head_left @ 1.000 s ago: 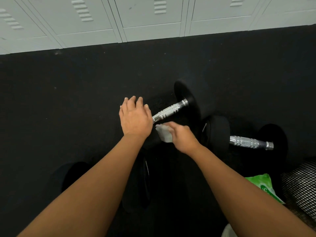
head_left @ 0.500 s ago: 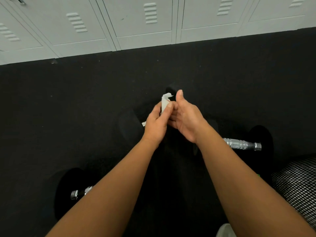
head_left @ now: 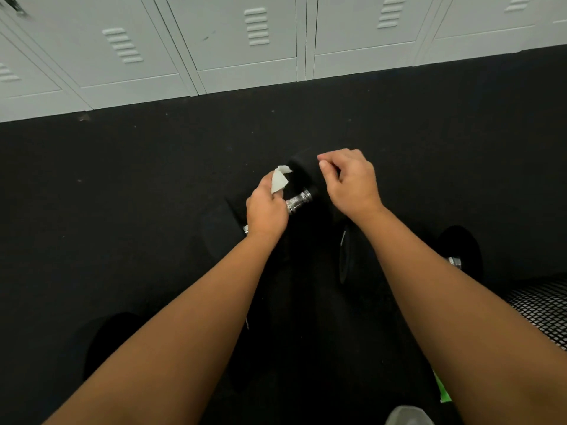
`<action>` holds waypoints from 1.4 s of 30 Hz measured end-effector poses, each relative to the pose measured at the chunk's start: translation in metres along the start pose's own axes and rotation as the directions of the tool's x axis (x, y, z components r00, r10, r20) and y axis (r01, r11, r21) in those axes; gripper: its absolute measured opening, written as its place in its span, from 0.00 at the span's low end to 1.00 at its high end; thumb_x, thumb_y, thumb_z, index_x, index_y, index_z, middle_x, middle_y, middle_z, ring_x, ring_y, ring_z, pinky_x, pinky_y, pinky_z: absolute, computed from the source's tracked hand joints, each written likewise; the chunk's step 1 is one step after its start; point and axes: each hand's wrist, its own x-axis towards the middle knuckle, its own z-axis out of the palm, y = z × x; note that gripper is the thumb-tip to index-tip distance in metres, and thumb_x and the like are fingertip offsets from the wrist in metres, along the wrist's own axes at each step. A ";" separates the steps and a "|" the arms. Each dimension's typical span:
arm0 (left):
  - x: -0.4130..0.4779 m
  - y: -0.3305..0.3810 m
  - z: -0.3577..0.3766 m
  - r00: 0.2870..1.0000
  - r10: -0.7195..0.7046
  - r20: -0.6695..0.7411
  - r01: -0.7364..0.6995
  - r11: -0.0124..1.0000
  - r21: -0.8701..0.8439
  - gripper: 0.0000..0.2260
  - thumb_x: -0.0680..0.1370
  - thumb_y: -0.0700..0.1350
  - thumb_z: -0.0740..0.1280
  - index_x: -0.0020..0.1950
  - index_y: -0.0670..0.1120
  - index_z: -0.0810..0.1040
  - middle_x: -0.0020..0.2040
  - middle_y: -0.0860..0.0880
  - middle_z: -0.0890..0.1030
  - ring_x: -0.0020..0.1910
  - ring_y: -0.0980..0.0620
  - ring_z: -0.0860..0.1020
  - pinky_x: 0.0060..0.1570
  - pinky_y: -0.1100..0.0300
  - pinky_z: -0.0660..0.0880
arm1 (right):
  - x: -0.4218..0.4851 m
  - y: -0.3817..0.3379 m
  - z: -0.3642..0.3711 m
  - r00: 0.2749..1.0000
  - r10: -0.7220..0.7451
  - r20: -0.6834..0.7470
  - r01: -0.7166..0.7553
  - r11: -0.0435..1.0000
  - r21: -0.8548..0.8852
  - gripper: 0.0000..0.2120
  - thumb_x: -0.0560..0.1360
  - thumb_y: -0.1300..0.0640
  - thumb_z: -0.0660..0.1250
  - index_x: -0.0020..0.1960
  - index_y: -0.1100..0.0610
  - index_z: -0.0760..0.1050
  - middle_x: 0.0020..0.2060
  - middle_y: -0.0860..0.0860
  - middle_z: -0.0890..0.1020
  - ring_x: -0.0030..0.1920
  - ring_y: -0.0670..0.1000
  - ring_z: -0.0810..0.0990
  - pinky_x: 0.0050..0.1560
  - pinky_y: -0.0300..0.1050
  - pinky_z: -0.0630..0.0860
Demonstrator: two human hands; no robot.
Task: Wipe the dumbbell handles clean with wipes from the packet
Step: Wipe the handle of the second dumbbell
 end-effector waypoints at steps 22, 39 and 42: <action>0.042 -0.029 0.042 0.917 -0.052 0.394 -0.258 0.677 0.690 0.18 0.80 0.45 0.54 0.69 0.43 0.68 0.66 0.40 0.73 0.64 0.39 0.72 0.63 0.47 0.66 | 0.017 0.037 0.037 0.973 0.012 0.228 0.042 0.972 -0.233 0.24 0.80 0.44 0.46 0.72 0.50 0.64 0.74 0.49 0.63 0.74 0.56 0.59 0.67 0.59 0.67; 0.030 -0.041 0.047 0.903 0.109 0.415 -0.398 0.573 0.716 0.26 0.82 0.47 0.52 0.77 0.40 0.50 0.78 0.42 0.53 0.76 0.43 0.52 0.74 0.48 0.48 | 0.025 0.031 0.043 0.983 0.042 0.176 0.001 0.971 -0.237 0.27 0.78 0.42 0.42 0.71 0.48 0.66 0.73 0.47 0.66 0.75 0.53 0.57 0.70 0.57 0.63; 0.012 -0.053 0.043 0.888 0.155 0.433 -0.448 0.504 0.738 0.27 0.83 0.52 0.47 0.77 0.41 0.43 0.78 0.44 0.44 0.77 0.45 0.41 0.75 0.48 0.41 | 0.026 0.032 0.044 0.984 0.041 0.176 0.002 0.971 -0.238 0.25 0.79 0.44 0.44 0.71 0.49 0.66 0.73 0.47 0.66 0.75 0.53 0.57 0.70 0.57 0.63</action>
